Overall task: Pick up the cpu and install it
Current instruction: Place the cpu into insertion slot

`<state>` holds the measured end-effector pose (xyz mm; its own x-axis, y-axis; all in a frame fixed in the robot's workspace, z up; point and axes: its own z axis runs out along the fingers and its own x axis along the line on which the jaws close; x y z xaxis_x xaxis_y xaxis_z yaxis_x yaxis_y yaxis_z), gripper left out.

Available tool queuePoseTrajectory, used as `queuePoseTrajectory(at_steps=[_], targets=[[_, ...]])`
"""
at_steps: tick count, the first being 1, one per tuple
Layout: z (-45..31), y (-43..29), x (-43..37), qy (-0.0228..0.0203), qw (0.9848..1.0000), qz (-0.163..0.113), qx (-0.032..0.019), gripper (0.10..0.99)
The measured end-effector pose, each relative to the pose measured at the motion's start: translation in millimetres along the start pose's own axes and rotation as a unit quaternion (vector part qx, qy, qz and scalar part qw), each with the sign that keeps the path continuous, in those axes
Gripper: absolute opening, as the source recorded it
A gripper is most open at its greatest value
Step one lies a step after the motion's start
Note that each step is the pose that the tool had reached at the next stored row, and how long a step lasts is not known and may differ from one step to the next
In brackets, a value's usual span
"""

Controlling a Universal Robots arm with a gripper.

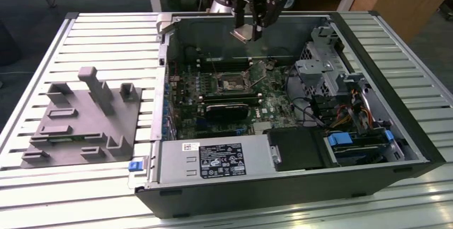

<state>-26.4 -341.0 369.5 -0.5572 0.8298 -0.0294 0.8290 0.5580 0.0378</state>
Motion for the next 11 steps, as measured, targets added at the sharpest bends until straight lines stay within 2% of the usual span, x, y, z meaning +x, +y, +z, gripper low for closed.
queuePoseTrajectory(at_steps=[11], targets=[[1.6,-2.4,1.6,-0.0017,0.999,0.044,0.0013,0.537]])
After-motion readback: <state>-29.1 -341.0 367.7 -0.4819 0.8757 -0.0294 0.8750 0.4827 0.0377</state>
